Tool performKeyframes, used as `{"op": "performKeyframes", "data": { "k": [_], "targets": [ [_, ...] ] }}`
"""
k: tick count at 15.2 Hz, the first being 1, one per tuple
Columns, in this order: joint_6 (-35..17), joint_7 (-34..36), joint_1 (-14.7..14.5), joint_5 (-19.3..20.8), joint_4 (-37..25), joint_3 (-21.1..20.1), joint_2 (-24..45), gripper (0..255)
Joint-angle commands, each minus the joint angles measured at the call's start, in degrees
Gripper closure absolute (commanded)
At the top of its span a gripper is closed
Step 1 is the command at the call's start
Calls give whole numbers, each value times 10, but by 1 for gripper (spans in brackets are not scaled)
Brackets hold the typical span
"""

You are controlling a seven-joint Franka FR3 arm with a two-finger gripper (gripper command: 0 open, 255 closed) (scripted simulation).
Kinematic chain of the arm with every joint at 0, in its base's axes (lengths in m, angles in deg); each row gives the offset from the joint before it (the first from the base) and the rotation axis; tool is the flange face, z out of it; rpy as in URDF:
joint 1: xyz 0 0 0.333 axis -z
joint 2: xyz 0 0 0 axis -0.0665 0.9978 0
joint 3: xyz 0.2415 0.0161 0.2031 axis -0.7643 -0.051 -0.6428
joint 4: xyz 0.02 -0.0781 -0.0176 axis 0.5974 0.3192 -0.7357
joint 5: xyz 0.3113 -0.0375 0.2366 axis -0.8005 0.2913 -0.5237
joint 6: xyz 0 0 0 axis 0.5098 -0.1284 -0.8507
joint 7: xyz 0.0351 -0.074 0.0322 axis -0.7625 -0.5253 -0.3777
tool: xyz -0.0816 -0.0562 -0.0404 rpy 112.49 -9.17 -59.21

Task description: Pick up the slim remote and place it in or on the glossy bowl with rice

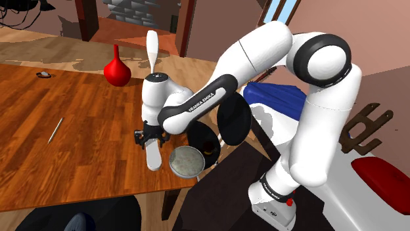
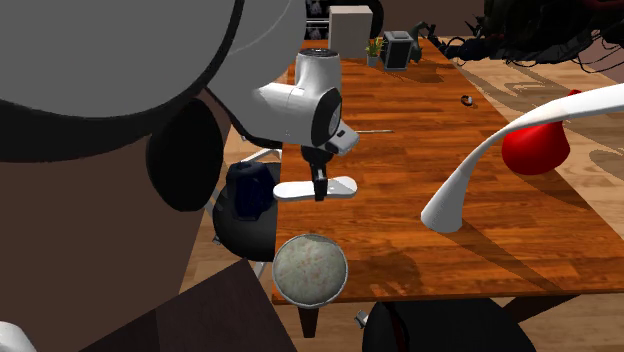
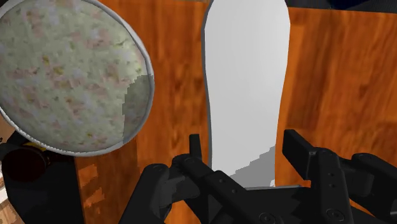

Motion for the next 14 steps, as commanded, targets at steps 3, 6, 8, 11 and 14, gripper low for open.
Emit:
{"op": "performKeyframes", "data": {
  "k": [3,6,8,11,14],
  "targets": [
    [26,-11,6,-15,-5,-7,-23,255],
    [11,-29,20,-32,48,-12,-64,255],
    [-4,-50,32,-51,99,-15,-104,255],
    [-23,-88,46,-85,173,-17,-164,255],
    [-35,-131,53,-123,243,-11,-226,255]
  ]
}}
